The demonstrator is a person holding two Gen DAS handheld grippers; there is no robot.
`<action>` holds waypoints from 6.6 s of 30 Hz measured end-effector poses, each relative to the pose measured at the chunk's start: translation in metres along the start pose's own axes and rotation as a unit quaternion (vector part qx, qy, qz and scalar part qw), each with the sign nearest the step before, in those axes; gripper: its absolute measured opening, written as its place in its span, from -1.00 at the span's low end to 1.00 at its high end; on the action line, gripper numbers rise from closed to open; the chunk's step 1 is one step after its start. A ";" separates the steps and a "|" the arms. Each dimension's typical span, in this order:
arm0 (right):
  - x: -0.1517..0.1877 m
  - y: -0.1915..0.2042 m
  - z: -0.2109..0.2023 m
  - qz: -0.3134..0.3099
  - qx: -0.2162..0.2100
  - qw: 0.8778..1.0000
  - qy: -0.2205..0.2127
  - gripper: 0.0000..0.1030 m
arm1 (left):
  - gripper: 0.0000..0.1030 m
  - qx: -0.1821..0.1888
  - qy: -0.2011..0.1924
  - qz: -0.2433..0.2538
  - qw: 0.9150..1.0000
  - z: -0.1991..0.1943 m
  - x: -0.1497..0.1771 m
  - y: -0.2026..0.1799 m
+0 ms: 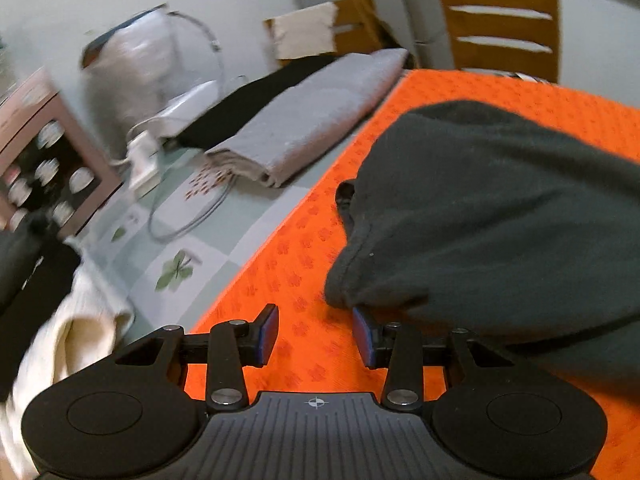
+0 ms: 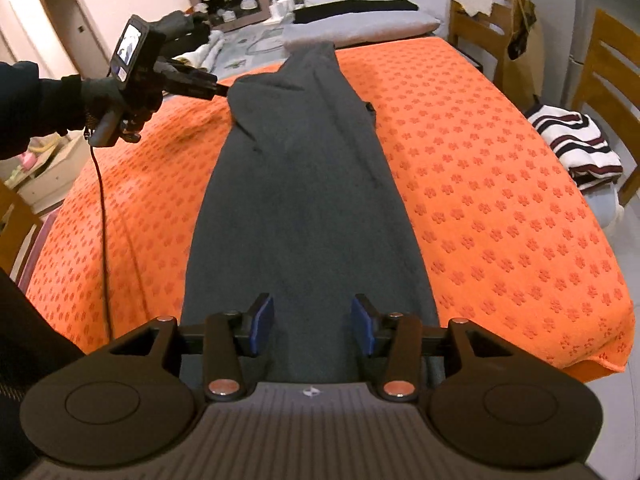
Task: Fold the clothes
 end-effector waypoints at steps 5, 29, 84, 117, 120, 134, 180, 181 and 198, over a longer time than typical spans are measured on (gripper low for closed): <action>-0.002 0.009 0.010 0.011 0.019 1.000 0.013 -0.04 | -0.48 0.067 -0.019 0.039 0.997 0.008 0.001 -0.005; -0.013 0.008 0.031 0.024 0.047 0.998 0.030 -0.04 | -0.82 0.010 -0.034 -0.108 0.993 -0.001 0.018 0.057; 0.094 -0.083 -0.031 -0.098 -0.088 0.991 0.038 -0.04 | -0.43 -0.088 -0.037 -0.256 0.962 -0.287 0.046 -0.242; 0.085 0.073 -0.042 -0.399 -0.291 0.865 0.086 -0.49 | -0.44 -0.011 -0.015 -0.091 0.996 -0.293 0.083 -0.366; 0.094 0.080 -0.037 -0.418 -0.290 0.854 0.110 -0.50 | -0.44 -0.021 -0.017 -0.112 0.993 -0.299 0.086 -0.359; 0.110 0.081 -0.046 -0.454 -0.274 0.836 0.141 -0.97 | -0.44 0.015 -0.034 -0.058 0.998 -0.291 0.083 -0.371; 0.079 -0.032 -0.100 -0.352 -0.146 0.923 0.045 -0.88 | -0.86 -0.036 0.040 -0.444 0.895 -0.280 0.134 -0.411; 0.076 -0.042 -0.097 -0.329 -0.143 0.932 0.042 -0.85 | -0.77 -0.038 0.030 -0.451 0.891 -0.285 0.133 -0.405; 0.087 -0.099 -0.025 -0.130 -0.233 0.961 0.073 -0.02 | -0.02 0.056 -0.017 -0.552 0.832 -0.239 0.095 -0.372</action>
Point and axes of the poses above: each gripper's, at about its wrist camera, not at the fingertips, and z roughly the way its jaws point, y to its left, x to its underside, the point moved 10 cm from there along z, roughly the way its jaws point, and after that the axes turned 8 degrees about -y, right-handed, at the moved point
